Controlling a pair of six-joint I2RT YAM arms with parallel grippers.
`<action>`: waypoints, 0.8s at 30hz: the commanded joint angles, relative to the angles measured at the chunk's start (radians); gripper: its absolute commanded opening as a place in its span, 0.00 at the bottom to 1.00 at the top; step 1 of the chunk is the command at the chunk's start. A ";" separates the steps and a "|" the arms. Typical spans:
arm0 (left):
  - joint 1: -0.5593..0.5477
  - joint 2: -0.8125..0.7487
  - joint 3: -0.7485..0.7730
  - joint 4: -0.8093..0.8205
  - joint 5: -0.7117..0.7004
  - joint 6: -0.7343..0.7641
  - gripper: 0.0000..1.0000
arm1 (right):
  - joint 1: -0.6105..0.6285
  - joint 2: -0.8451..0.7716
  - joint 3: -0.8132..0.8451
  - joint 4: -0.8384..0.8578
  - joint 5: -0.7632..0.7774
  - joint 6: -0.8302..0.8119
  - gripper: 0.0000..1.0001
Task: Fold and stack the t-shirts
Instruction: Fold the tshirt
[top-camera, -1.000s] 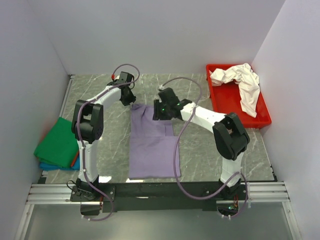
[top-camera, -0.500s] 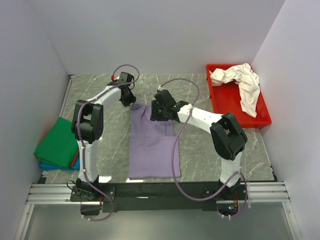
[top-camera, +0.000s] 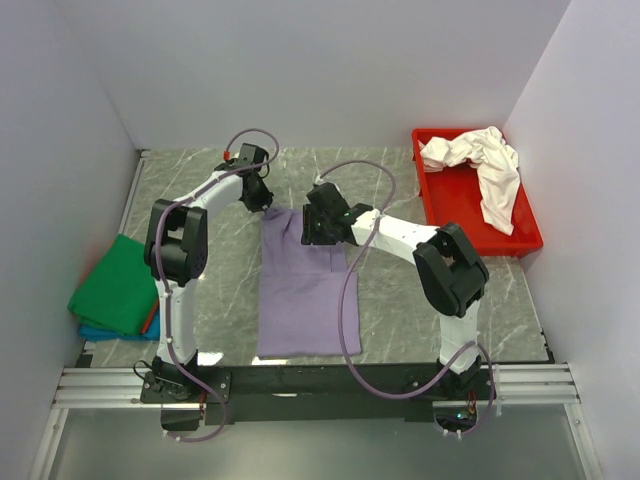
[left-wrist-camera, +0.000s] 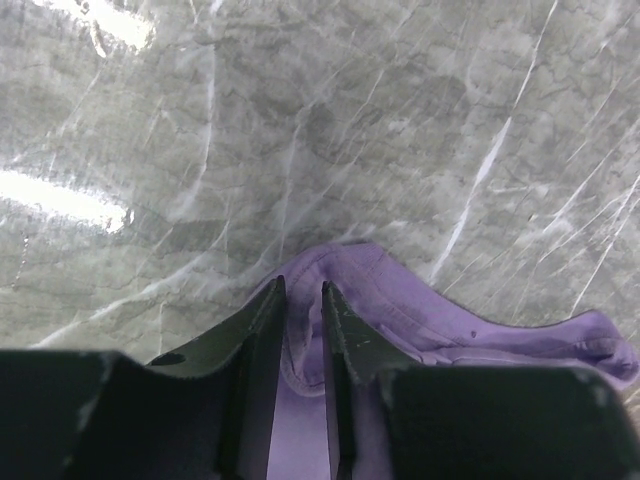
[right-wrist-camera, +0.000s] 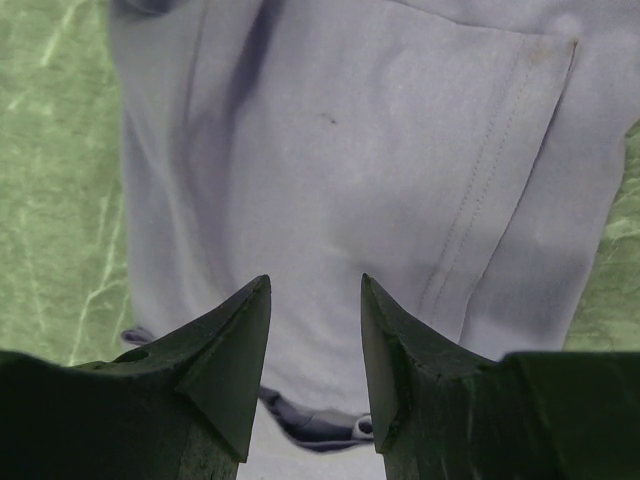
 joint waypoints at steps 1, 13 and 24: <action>0.003 0.008 0.047 -0.008 0.011 -0.003 0.27 | 0.002 0.022 0.031 0.006 0.026 0.004 0.48; 0.003 0.023 0.113 -0.029 -0.004 0.026 0.01 | -0.012 0.057 0.011 0.009 0.029 0.007 0.48; 0.024 0.011 0.110 -0.028 -0.033 0.059 0.00 | -0.046 0.022 -0.110 0.037 0.041 0.036 0.48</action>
